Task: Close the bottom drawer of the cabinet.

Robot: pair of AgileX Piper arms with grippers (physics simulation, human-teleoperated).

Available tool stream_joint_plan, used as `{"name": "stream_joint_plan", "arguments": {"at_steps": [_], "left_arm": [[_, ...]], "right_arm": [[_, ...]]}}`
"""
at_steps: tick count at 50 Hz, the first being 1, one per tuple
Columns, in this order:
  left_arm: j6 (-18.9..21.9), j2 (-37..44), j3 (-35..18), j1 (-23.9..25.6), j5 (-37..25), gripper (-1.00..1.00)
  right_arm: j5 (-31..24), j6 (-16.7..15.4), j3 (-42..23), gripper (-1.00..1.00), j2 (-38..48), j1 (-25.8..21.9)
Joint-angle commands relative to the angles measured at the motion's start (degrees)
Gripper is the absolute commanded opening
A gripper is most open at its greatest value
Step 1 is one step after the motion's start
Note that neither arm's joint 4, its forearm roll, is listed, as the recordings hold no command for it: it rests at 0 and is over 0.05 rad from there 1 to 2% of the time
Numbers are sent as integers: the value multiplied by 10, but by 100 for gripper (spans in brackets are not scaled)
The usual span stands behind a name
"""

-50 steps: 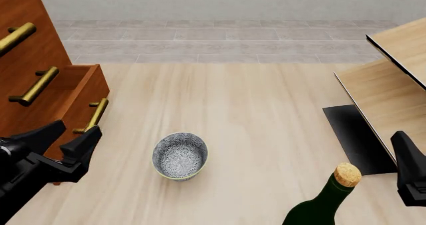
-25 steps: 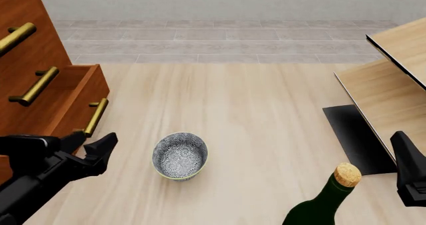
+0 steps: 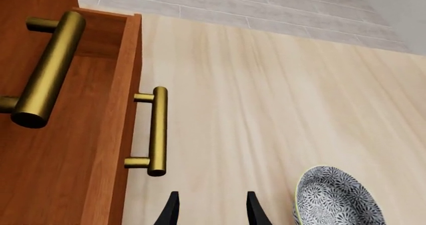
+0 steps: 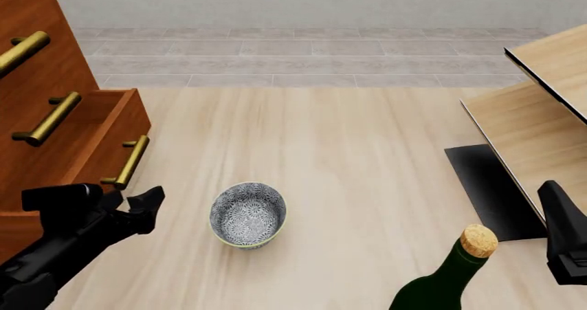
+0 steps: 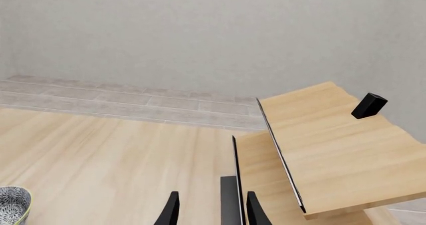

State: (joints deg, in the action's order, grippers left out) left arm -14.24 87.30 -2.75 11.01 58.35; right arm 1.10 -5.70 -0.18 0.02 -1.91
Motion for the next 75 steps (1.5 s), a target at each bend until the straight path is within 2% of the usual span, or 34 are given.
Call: {"name": "stream_joint_plan", "arguments": {"at_steps": [1, 8, 29, 48, 75], "left_arm": [[1, 63, -12, -30, 30, 100], [21, 75, -22, -61, 20, 100], [49, 91, -32, -112, 22, 100], [68, 88, -26, -127, 30, 100], [81, 58, -34, -157, -5, 100]], "right_arm": [[1, -2, 0, 100, 0, 0], [3, -4, 0, 100, 0, 0], [5, -9, 0, 100, 0, 1], [6, -12, 0, 100, 0, 2], [8, -13, 1, 100, 0, 2]]}}
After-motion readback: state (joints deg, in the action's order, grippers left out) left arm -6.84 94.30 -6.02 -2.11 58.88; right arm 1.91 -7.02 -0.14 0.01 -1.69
